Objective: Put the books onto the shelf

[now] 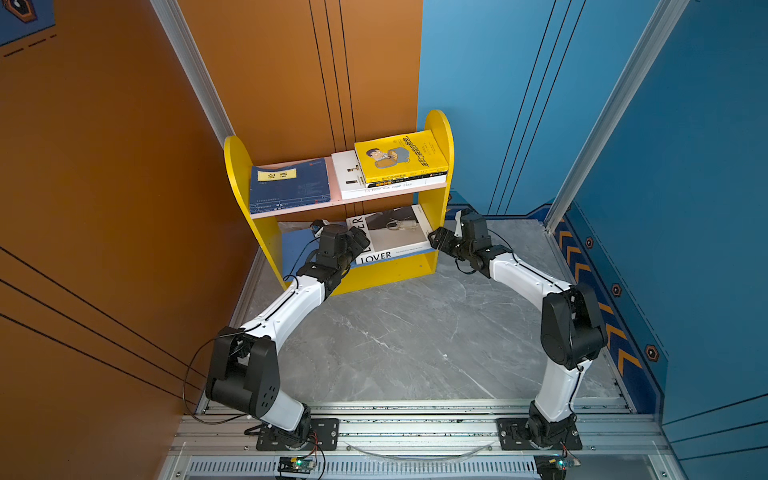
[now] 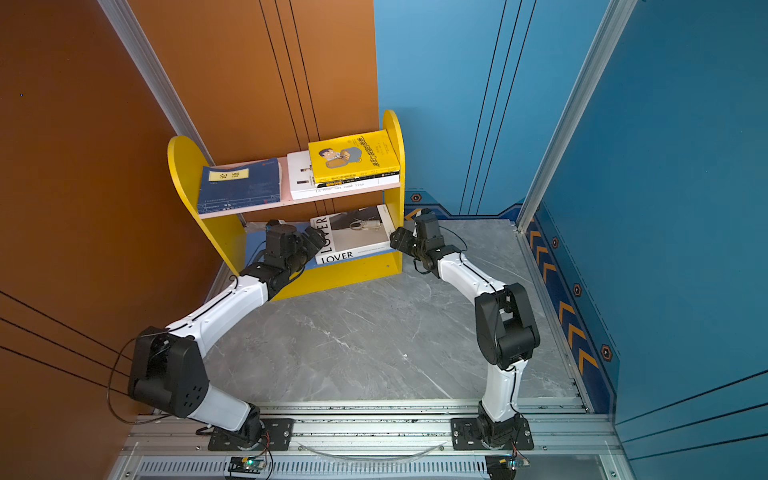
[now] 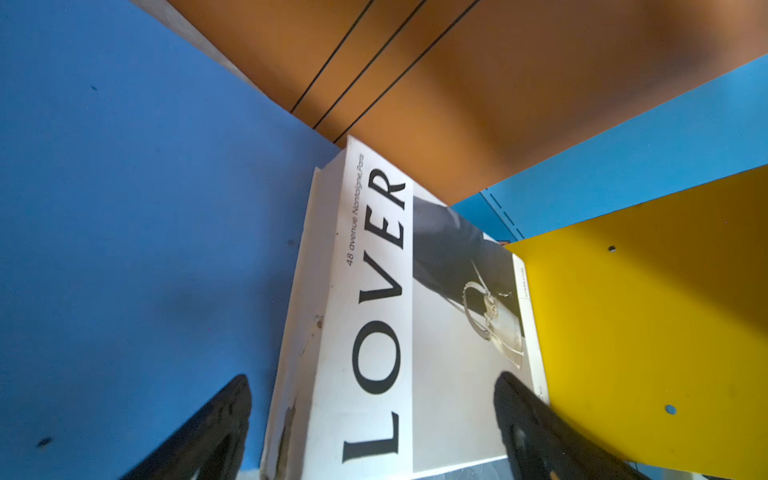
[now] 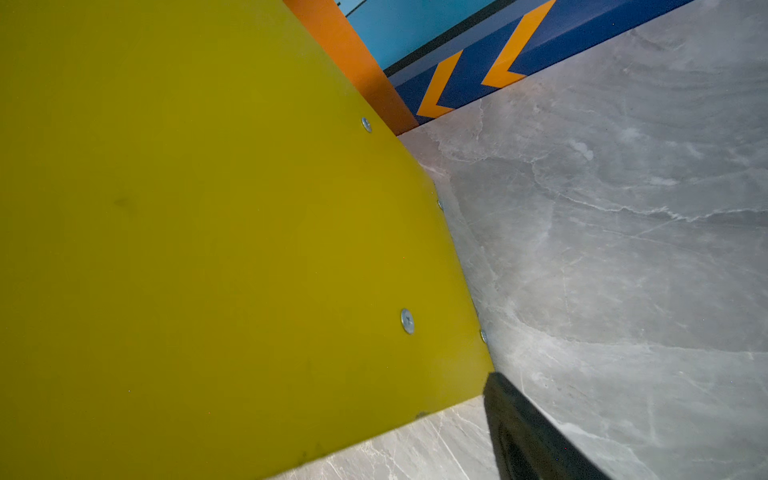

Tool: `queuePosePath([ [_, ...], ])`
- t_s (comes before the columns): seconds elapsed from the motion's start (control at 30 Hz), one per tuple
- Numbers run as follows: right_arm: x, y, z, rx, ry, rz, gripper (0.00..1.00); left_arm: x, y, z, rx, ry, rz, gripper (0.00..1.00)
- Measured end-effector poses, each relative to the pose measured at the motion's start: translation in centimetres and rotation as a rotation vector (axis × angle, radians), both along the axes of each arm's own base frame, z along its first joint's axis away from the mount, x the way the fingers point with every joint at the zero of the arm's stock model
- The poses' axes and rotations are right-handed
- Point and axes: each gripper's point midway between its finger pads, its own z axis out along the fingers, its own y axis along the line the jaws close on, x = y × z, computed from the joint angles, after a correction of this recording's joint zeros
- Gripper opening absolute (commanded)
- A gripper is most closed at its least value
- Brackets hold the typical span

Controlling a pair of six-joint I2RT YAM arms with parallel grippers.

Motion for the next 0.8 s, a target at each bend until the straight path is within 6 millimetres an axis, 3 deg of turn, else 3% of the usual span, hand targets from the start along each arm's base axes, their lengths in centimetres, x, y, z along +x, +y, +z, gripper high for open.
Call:
queuePosePath([
  [0.23,0.0,0.0,0.0,0.004,0.002,-0.002,0.82,0.9,-2.3,-2.2,-0.004,0.057,-0.054,0.88],
  [0.4,0.0,0.0,0.0,0.005,0.003,-0.004,0.82,1.1,-2.5,-2.4,0.002,0.060,-0.051,0.88],
  [0.57,0.0,0.0,0.0,0.005,0.004,-0.004,0.82,1.7,-2.6,-2.7,0.016,0.056,-0.041,0.81],
  [0.8,-0.1,0.0,0.0,0.002,0.003,-0.001,0.87,2.3,-2.8,-2.8,0.090,0.040,-0.078,0.84],
])
